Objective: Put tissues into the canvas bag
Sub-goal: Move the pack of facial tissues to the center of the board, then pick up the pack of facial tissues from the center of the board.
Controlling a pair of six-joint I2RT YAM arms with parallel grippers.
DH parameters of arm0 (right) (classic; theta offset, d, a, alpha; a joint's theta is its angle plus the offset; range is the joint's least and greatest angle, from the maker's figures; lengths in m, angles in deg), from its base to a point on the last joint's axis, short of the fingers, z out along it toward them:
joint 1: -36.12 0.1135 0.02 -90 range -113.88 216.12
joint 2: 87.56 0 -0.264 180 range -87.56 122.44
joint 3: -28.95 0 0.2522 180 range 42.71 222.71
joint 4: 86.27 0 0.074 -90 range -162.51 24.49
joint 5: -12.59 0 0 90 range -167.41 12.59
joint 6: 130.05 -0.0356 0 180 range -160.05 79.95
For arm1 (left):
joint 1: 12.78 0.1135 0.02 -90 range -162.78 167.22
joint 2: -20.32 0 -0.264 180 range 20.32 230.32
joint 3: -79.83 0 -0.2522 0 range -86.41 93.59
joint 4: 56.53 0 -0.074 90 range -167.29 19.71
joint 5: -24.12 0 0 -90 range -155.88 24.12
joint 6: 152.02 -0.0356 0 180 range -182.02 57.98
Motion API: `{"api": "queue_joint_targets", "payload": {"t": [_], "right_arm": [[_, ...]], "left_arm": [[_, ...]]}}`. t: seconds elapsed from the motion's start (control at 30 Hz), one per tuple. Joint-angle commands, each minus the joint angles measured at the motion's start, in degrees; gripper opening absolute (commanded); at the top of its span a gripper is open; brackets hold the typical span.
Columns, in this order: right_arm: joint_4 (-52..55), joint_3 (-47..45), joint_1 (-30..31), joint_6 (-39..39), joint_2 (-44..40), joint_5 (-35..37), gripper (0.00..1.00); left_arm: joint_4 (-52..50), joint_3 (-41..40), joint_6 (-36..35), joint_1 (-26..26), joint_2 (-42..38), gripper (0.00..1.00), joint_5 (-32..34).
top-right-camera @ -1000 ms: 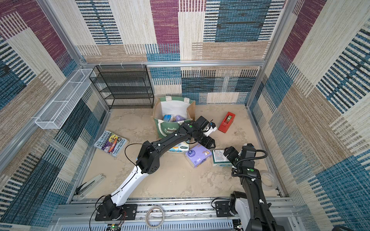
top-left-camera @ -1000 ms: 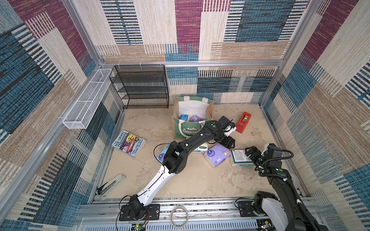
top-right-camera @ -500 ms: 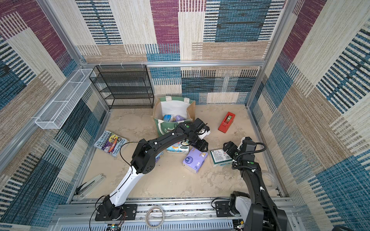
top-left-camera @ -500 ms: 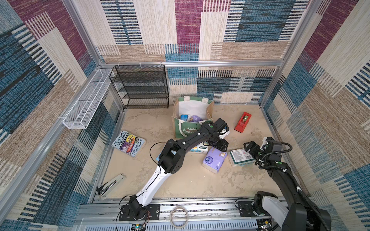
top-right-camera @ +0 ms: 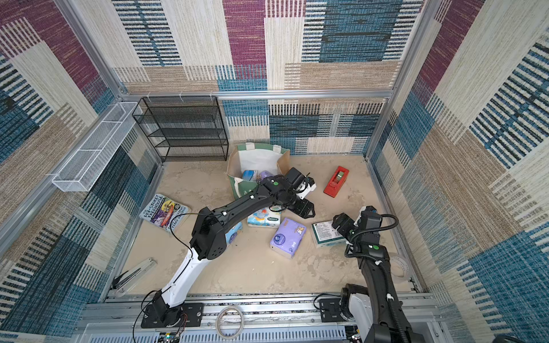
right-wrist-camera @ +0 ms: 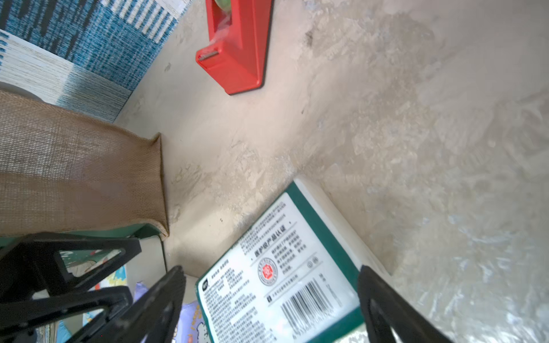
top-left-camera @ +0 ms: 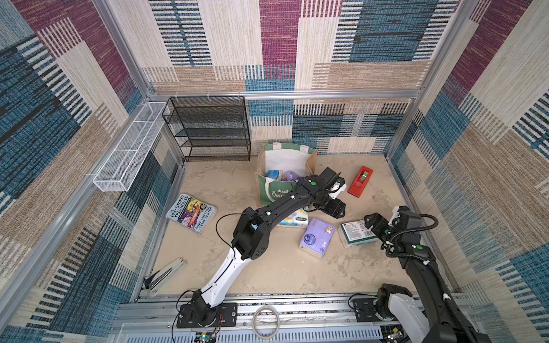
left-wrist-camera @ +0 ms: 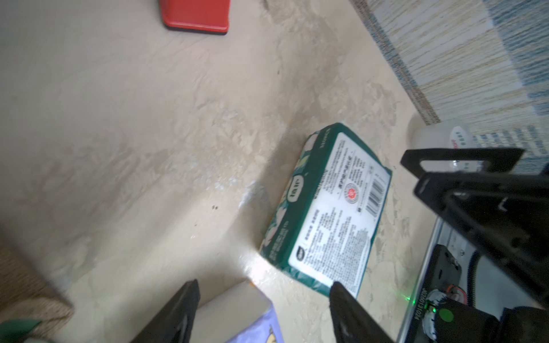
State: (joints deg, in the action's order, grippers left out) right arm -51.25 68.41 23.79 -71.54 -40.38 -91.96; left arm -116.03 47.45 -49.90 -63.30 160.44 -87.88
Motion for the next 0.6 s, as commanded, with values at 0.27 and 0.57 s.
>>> {"api": "queue_joint_targets", "payload": {"t": [0.27, 0.57], "right_arm": [[-5.15, -6.54, 0.03, -5.06, 0.43, -3.7, 0.88], [-15.82, -7.07, 0.03, -4.72, 6.81, -10.2, 0.84]], "left_arm": [[3.93, 3.9, 3.41, -0.81, 6.14, 0.75, -9.93], [4.2, 1.97, 3.57, -0.62, 5.74, 0.7, -12.21]]}}
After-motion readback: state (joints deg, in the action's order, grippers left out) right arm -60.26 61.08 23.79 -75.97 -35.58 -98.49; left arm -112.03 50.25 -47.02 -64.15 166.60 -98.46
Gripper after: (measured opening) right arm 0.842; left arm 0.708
